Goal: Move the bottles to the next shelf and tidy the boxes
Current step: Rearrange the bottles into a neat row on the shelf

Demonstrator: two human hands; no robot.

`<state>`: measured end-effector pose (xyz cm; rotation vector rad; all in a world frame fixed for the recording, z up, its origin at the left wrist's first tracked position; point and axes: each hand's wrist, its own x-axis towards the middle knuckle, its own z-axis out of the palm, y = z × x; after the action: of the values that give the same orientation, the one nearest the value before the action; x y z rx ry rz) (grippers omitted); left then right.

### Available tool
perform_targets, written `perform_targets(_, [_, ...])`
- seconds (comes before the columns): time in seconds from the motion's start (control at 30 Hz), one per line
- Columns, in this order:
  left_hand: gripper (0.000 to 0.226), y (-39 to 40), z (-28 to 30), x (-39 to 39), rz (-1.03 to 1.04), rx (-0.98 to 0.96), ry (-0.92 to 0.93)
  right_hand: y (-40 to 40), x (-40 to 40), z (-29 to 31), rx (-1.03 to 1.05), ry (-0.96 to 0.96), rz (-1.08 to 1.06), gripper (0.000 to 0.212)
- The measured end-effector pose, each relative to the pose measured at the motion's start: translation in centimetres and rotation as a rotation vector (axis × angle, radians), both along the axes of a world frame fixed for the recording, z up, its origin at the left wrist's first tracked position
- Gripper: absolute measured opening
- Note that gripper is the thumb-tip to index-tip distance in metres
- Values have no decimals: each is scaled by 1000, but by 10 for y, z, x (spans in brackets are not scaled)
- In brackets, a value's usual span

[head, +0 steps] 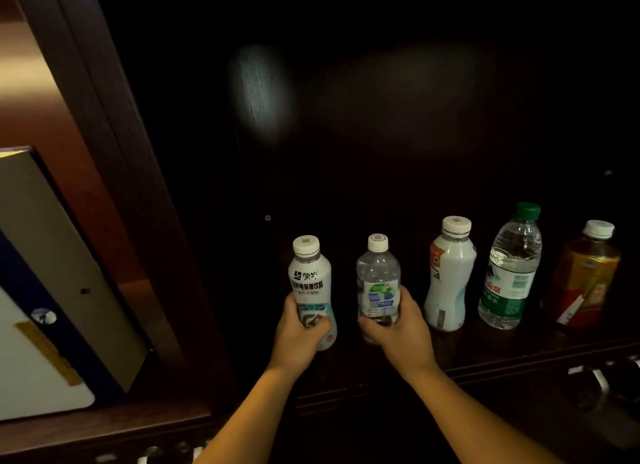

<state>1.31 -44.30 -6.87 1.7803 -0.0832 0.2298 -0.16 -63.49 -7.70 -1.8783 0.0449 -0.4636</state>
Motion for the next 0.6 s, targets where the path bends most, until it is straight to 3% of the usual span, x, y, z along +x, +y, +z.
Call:
perform_targets(0.07, [62, 0, 0, 0, -6, -9, 9, -7, 2, 2, 29, 23, 99, 73])
perform_targets(0.2, [61, 1, 0, -1, -14, 1, 5, -4, 4, 0, 5, 27, 82, 105])
perform_targets(0.33, [60, 1, 1, 0, -20, -10, 13, -7, 4, -3, 15, 53, 89, 96])
perform_targets(0.47, [58, 1, 1, -2, -18, -10, 11, -23, 0, -2, 104, 186, 174, 117])
perform_targets(0.6, [61, -3, 1, -4, 11, -15, -10, -5, -5, 5, -51, 155, -4, 128])
